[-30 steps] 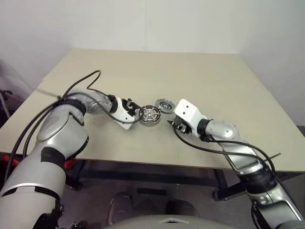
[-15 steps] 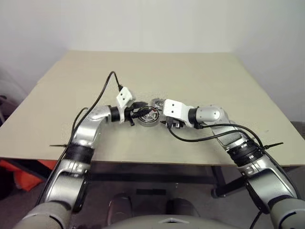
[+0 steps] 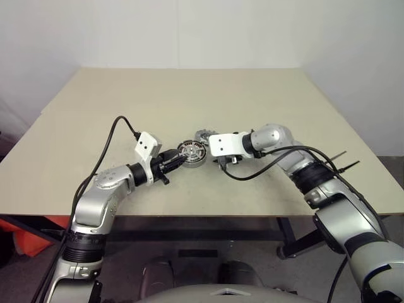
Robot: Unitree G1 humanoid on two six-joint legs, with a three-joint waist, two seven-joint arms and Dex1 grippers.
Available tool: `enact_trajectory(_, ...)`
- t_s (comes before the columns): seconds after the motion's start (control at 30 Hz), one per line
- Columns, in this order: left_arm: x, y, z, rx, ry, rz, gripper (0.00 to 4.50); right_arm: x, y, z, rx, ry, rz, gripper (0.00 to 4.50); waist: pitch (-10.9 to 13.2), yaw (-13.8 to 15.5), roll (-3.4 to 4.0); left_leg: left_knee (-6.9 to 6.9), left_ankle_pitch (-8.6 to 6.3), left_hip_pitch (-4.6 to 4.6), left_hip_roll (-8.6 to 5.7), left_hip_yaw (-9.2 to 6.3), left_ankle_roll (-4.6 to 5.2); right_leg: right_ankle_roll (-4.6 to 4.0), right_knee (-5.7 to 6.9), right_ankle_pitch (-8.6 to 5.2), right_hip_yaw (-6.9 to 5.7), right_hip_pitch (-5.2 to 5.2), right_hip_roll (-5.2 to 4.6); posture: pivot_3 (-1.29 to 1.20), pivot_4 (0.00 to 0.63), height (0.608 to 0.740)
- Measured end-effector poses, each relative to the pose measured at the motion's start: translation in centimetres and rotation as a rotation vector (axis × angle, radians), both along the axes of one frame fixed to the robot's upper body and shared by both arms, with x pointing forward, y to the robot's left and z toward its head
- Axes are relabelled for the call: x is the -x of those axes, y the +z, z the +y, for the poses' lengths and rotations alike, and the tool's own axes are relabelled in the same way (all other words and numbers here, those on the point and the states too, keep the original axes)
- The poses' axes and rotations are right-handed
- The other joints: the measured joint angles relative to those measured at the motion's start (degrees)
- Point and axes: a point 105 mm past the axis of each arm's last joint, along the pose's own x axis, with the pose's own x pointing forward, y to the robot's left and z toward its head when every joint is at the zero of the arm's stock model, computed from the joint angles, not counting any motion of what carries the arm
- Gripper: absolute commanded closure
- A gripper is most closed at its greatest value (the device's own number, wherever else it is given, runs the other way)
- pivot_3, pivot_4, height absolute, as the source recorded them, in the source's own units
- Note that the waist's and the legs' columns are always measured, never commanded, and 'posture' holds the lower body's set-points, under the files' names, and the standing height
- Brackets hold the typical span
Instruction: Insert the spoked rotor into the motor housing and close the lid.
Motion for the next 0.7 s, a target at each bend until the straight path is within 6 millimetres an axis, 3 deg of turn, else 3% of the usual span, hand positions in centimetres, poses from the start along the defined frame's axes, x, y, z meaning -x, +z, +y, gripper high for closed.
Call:
enact_trajectory(0.2, -0.1, 0.0, 0.0, 0.017, 0.070, -0.005, 2.77, -0.7, -0.4, 1.8, 0.103, 0.106, -0.016, 2.14, 0.0, -0.8, 0.00, 0.00, -0.01, -0.08, 0.03, -0.02, 0.01, -0.06, -0.01, -0.04, -0.06, -0.06, 0.01, 0.00, 0.000, 0.740)
enact_trajectory(0.63, 0.9, -0.8, 0.5, 0.014, 0.143, 0.023, 2.77, -1.0, -1.4, 3.9, 0.185, 0.209, -0.058, 2.14, 0.0, -2.1, 0.04, 0.00, -0.02, -0.03, 0.22, -0.06, 0.02, -0.26, 0.13, -0.16, -0.34, -0.02, 0.05, 0.00, 0.000, 0.740)
enact_trajectory(0.7, 0.9, -0.8, 0.7, 0.009, 0.150, 0.023, 2.73, -0.9, -1.4, 4.2, 0.187, 0.217, -0.059, 2.53, 0.0, -2.3, 0.07, 0.00, -0.02, -0.01, 0.23, -0.07, 0.01, -0.28, 0.14, -0.17, -0.34, -0.02, 0.06, 0.00, 0.000, 0.740)
